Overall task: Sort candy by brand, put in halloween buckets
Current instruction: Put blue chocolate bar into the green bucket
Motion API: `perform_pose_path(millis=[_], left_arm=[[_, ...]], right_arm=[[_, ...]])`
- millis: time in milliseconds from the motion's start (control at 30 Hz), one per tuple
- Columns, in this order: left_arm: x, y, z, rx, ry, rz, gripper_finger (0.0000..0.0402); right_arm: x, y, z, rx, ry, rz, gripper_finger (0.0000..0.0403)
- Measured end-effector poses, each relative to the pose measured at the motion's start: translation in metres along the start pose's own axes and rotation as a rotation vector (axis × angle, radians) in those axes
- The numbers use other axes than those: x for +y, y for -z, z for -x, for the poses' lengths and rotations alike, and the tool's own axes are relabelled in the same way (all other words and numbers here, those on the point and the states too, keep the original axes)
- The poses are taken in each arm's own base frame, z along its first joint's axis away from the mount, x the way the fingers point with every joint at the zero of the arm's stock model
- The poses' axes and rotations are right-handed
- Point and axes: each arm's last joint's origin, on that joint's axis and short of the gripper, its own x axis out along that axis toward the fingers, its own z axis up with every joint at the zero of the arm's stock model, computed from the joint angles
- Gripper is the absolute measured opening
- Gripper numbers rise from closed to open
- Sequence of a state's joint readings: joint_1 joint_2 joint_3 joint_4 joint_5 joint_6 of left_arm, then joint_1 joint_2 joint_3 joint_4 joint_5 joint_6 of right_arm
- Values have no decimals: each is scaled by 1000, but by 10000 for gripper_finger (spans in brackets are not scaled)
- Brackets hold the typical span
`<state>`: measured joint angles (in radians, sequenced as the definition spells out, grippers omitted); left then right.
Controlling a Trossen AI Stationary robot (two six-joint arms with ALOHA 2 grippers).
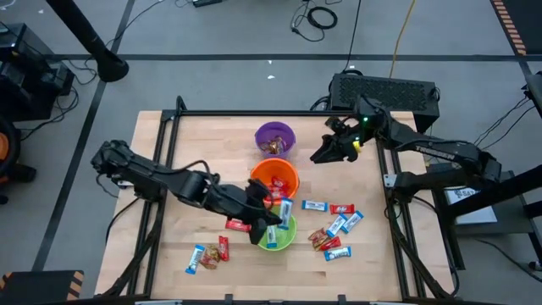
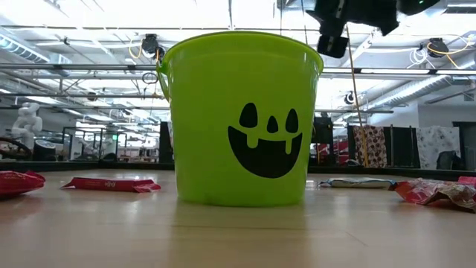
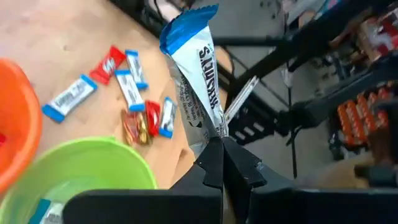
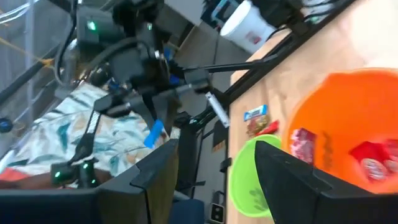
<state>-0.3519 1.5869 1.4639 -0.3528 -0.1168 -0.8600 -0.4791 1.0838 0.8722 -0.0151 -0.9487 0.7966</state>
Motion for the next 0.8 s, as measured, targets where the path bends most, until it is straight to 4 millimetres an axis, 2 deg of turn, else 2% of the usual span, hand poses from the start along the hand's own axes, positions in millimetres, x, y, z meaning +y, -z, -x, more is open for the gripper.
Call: perform_pose_path(millis=[267, 367, 500, 633, 800], left_arm=[[21, 18, -33, 162, -98, -3, 1], [32, 25, -40, 250, -166, 61, 11], [50, 33, -43, 340, -315, 158, 42], [57, 30, -43, 379, -332, 207, 85], [60, 21, -41, 338, -335, 326, 129]], right_arm=[[10, 8, 38, -71, 105, 47, 202], [14, 12, 47, -88, 119, 60, 202], [19, 18, 54, -87, 136, 69, 202], [22, 28, 59, -88, 199, 56, 202], [23, 44, 65, -57, 293, 8, 202]])
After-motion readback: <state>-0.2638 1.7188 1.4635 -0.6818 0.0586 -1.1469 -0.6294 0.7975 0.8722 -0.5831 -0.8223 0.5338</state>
